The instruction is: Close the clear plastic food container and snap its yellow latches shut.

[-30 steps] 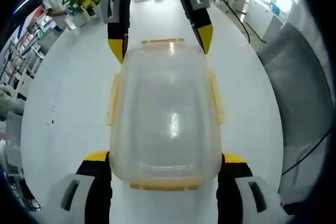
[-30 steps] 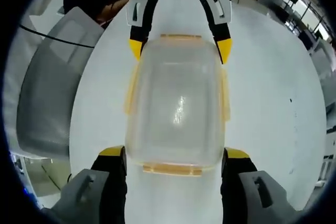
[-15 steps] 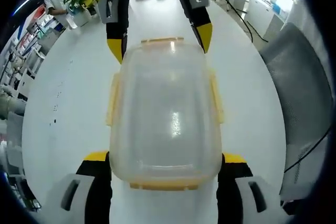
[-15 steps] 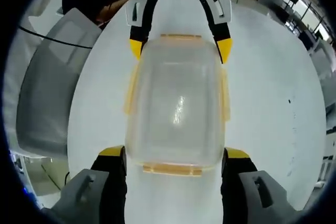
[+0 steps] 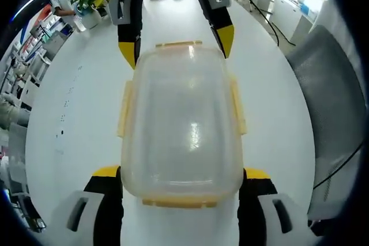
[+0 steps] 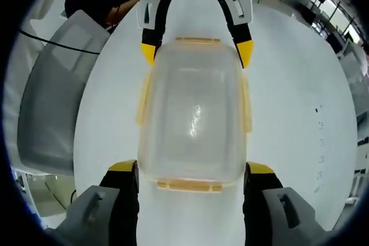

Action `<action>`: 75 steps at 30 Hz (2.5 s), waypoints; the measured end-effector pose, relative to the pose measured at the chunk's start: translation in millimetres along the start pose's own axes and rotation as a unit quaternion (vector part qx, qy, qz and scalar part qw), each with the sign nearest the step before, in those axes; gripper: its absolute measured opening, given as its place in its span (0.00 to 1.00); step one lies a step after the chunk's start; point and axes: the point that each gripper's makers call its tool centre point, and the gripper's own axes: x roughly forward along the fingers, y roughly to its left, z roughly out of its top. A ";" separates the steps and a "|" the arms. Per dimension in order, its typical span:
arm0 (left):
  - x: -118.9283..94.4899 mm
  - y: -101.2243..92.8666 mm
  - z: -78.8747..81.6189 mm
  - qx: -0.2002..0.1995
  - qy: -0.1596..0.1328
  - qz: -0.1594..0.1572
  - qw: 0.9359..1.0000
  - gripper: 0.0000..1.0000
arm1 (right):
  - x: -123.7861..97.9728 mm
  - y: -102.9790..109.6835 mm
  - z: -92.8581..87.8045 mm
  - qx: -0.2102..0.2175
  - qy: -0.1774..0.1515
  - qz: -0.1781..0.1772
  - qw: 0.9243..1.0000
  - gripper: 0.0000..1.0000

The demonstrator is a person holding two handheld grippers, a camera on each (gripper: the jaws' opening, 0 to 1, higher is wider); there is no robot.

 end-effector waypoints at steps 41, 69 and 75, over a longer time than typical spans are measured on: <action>-88.5 -59.1 16.9 -0.165 -0.199 0.088 0.962 0.94 | -67.0 36.6 10.9 0.089 -0.079 -0.137 0.983 0.76; -162.5 -158.7 -3.3 -0.257 -0.361 0.224 0.868 0.99 | -86.8 122.7 22.6 0.234 -0.259 -0.322 0.880 0.78; -162.0 -177.7 -13.5 -0.272 -0.372 0.228 0.858 0.99 | -85.2 145.4 25.5 0.295 -0.320 -0.333 0.836 0.79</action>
